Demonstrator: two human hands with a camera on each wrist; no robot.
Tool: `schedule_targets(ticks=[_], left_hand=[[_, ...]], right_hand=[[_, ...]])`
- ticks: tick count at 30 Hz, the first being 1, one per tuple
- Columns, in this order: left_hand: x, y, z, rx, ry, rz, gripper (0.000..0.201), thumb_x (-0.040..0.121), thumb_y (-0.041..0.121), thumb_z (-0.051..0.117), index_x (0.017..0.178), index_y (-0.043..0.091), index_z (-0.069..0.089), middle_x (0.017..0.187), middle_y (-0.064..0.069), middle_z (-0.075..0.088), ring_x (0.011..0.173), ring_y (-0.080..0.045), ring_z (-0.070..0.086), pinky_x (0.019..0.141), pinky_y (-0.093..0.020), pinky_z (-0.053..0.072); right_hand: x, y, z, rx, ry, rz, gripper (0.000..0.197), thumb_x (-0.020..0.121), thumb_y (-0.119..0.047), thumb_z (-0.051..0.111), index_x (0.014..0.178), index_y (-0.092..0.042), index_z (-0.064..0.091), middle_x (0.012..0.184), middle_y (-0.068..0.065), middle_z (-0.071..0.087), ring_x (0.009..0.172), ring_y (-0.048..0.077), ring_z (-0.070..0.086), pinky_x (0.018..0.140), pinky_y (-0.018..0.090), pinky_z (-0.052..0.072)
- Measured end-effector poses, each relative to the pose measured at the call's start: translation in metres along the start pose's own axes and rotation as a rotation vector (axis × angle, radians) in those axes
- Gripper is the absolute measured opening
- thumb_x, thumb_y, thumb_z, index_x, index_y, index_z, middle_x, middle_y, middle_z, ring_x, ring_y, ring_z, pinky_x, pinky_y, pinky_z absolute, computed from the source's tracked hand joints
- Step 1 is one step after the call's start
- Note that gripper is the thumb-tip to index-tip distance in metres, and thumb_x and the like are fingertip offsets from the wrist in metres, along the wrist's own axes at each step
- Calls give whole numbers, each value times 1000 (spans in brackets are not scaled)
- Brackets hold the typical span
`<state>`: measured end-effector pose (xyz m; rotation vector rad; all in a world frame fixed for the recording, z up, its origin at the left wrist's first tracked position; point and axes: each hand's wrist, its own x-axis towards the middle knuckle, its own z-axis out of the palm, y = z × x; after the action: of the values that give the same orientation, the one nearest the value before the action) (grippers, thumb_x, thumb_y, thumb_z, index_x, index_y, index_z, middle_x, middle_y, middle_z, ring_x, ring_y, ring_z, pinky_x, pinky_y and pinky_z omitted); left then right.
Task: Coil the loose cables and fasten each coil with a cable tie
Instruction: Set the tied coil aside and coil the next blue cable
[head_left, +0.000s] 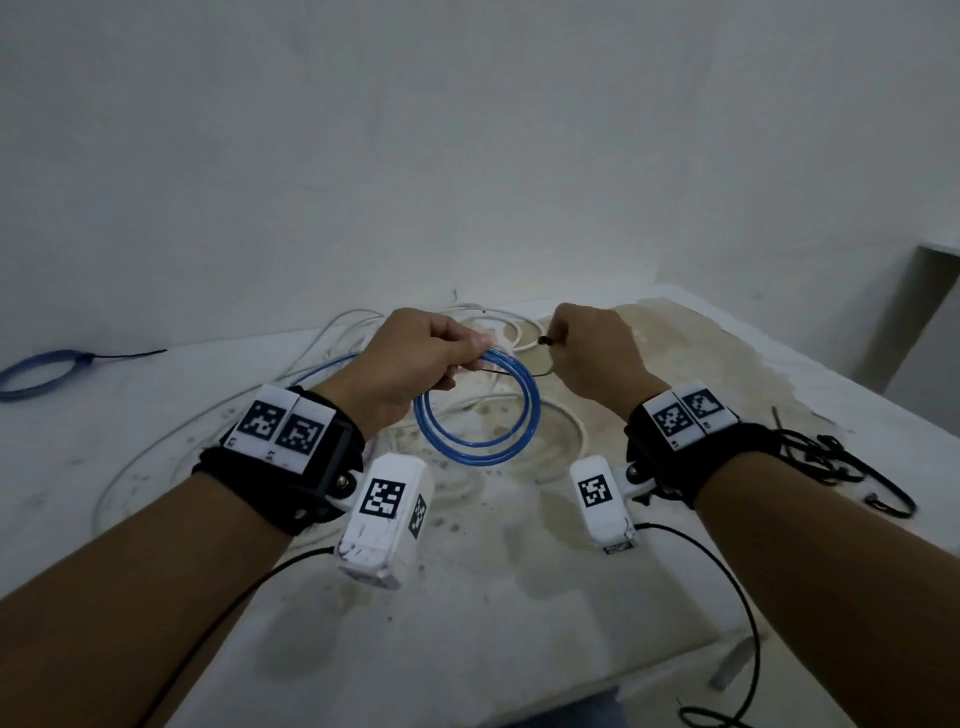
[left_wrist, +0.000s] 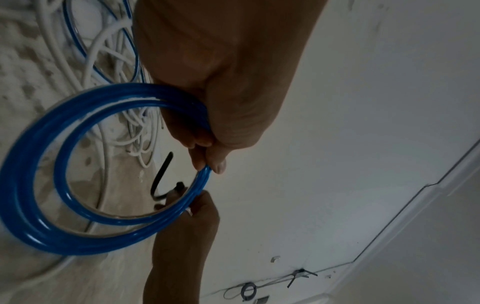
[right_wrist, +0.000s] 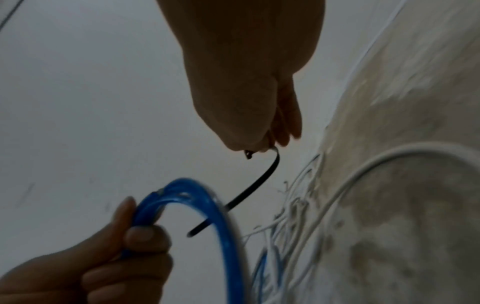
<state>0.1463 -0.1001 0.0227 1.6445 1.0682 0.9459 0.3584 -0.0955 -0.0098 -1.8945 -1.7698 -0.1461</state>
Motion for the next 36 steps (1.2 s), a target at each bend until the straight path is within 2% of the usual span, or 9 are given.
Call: schedule_targets(ticks=[4, 7, 13, 19, 22, 26, 29, 32, 36], left_hand=[[-11, -8, -41, 5, 97, -26, 12, 89, 12, 71, 88, 1, 74, 67, -6, 69, 46, -3, 47, 49, -18, 43], [-21, -19, -84, 14, 209, -55, 13, 89, 13, 70, 89, 0, 74, 70, -8, 70, 47, -5, 45, 50, -20, 42], [-21, -30, -148, -17, 390, -49, 12, 91, 12, 68, 82, 4, 70, 65, -3, 66, 48, -7, 43, 49, -20, 39], [16, -31, -163, 5, 459, 52, 14, 92, 9, 65, 80, 11, 71, 64, -2, 67, 50, -9, 43, 50, -23, 37], [36, -36, -160, 14, 484, 71, 12, 91, 8, 66, 80, 11, 72, 68, -5, 68, 49, -7, 45, 51, -22, 39], [55, -46, -155, 6, 482, 87, 6, 90, 7, 67, 87, 8, 72, 74, -8, 69, 46, 1, 51, 49, -14, 40], [61, -51, -152, -30, 478, 106, 12, 89, 7, 69, 101, 8, 72, 74, -11, 68, 44, 1, 50, 48, -12, 39], [62, -50, -151, -23, 431, 114, 19, 91, 4, 65, 109, 6, 72, 65, 0, 68, 44, 4, 53, 50, -4, 38], [64, -47, -150, 43, 426, 122, 17, 90, 4, 66, 105, 4, 75, 64, 4, 67, 44, 5, 53, 47, -3, 36]], right_hand=[[24, -71, 21, 352, -69, -285, 3, 87, -10, 67, 87, -13, 65, 85, 3, 72, 76, 21, 65, 69, 31, 51], [36, -124, 35, 615, -213, -386, 9, 87, -7, 69, 85, -13, 63, 87, 3, 72, 75, 19, 69, 71, 31, 55], [62, -197, 56, 1037, -324, -378, 10, 88, 0, 68, 84, -8, 62, 82, 15, 69, 72, 27, 68, 70, 41, 57], [90, -207, 74, 1379, -414, -187, 12, 90, 7, 61, 101, 12, 60, 86, 23, 67, 77, 30, 71, 74, 39, 60], [100, -201, 80, 1419, -410, -129, 13, 90, 9, 60, 102, 14, 62, 87, 23, 70, 84, 38, 72, 82, 47, 60], [104, -194, 83, 1388, -383, -101, 7, 88, 9, 62, 89, 2, 65, 80, 16, 72, 81, 35, 73, 84, 51, 59], [108, -190, 80, 1345, -362, -105, 16, 83, 6, 67, 97, 3, 61, 80, 18, 73, 79, 35, 74, 81, 52, 60], [111, -186, 77, 1252, -348, -137, 29, 80, 2, 70, 105, -1, 57, 77, 19, 72, 75, 35, 74, 78, 51, 61], [108, -184, 77, 1206, -322, -137, 26, 79, -1, 71, 96, -11, 53, 82, 23, 72, 79, 39, 73, 81, 57, 58]])
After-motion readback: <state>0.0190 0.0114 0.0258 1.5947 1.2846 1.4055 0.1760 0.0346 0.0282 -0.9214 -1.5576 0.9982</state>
